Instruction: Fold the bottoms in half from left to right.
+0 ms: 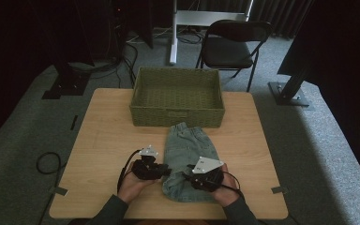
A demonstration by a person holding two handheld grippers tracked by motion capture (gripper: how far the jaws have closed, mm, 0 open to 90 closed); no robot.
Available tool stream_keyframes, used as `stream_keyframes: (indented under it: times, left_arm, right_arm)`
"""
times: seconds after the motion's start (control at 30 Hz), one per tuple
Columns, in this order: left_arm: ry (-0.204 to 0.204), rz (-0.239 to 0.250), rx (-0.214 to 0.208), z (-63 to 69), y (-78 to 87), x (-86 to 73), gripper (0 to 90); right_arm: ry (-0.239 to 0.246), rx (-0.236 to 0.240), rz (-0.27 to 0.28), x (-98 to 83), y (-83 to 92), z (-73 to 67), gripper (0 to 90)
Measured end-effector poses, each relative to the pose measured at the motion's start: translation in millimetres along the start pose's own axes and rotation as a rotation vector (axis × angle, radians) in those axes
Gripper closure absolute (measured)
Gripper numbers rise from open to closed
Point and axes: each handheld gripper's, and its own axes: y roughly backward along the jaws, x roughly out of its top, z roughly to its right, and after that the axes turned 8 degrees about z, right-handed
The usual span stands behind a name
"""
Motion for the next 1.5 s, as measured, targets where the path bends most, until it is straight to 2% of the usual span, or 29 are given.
stream_keyframes:
  times: [0.13,0.47,0.67,0.73,0.87,0.97,1.07,1.2,1.27,1.37,1.5]
  left_arm:
    - [0.005,-0.003,0.008,-2.5,-1.1,-0.6,70.2]
    - [-0.019,-0.051,-0.008,3.1,-16.0,-4.9,70.0]
    - [-0.069,-0.104,0.024,10.0,-34.7,-6.4,70.0]
    - [-0.073,-0.113,0.027,12.2,-40.4,-6.4,70.0]
    - [-0.076,-0.110,0.020,13.6,-43.6,-4.1,70.0]
    - [-0.060,-0.096,0.029,9.1,-42.4,-1.2,68.2]
    - [-0.042,-0.081,0.044,3.7,-40.8,1.7,67.0]
    - [-0.034,-0.070,0.054,0.0,-38.7,5.0,66.2]
    - [-0.033,-0.066,0.056,-0.3,-39.5,5.8,65.9]
    - [-0.035,-0.066,0.055,0.3,-40.4,5.9,65.8]
    - [-0.032,-0.065,0.055,0.4,-39.8,5.8,65.7]
  right_arm:
    - [-0.009,-0.024,0.024,-0.2,18.4,7.9,71.4]
    - [-0.068,-0.113,0.112,-6.9,73.4,28.2,76.0]
    - [-0.080,-0.163,0.138,-12.9,97.9,33.1,76.4]
    - [-0.089,-0.162,0.139,-17.1,103.8,35.0,76.3]
    - [-0.108,-0.175,0.109,-27.7,108.9,38.3,76.4]
    - [-0.134,-0.166,0.081,-40.2,110.1,39.9,77.6]
    - [-0.161,-0.148,0.062,-51.4,109.2,40.2,72.0]
    - [-0.195,-0.129,0.136,-53.1,115.2,46.6,65.0]
    - [-0.200,-0.144,0.151,-50.5,115.0,51.4,64.2]
    - [-0.198,-0.168,0.157,-46.0,104.4,62.3,63.5]
    - [-0.203,-0.162,0.144,-41.5,75.8,79.9,63.5]
